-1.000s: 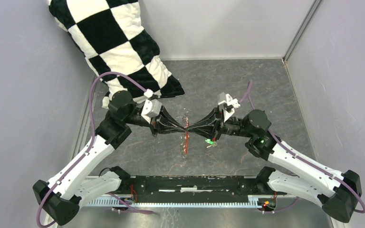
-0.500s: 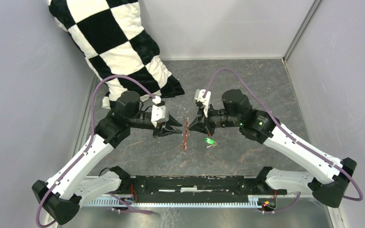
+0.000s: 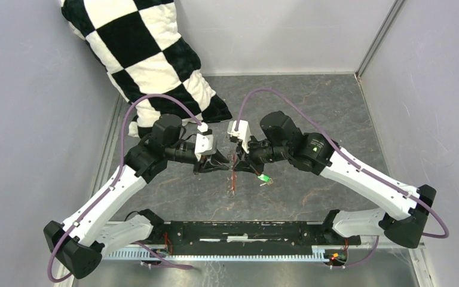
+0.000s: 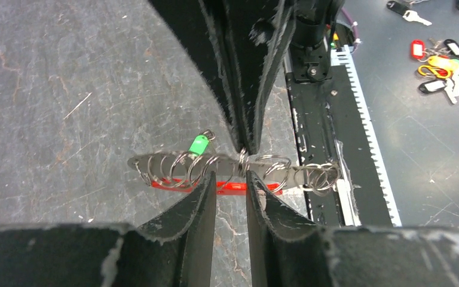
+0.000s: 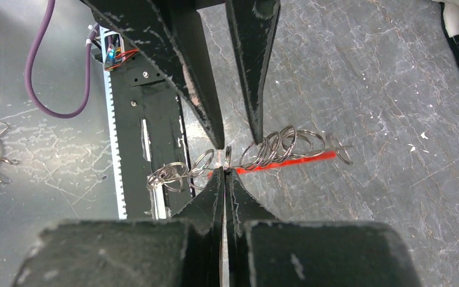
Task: Put the keys on the keyring
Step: Adjust the keyring.
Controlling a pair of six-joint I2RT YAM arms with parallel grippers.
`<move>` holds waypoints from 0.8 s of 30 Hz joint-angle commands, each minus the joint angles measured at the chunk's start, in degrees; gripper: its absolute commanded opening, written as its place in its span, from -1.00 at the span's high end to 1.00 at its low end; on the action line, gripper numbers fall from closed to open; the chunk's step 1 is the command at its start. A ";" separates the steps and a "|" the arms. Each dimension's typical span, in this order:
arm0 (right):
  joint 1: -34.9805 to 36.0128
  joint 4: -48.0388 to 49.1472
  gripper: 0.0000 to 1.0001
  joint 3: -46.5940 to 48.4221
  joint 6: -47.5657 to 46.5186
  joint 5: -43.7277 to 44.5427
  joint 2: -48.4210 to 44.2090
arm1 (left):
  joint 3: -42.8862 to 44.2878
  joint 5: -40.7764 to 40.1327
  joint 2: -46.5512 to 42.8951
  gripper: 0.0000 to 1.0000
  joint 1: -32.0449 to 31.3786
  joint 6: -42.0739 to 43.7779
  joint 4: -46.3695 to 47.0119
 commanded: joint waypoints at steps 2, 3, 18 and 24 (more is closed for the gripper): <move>1.03 0.28 0.99 4.66 -1.33 -0.02 1.70 | 0.90 4.94 0.16 0.38 -0.22 2.32 -0.28; 1.06 0.31 0.99 4.79 -1.35 -0.07 2.00 | 0.96 5.28 0.20 0.38 -0.22 2.26 -0.27; 1.45 0.86 0.99 6.38 -0.65 -1.53 2.80 | 0.90 4.10 0.60 0.84 -0.41 6.25 -2.78; 1.47 3.00 0.77 5.34 0.90 -2.35 0.72 | 1.71 6.22 0.36 0.95 -0.39 11.96 -7.13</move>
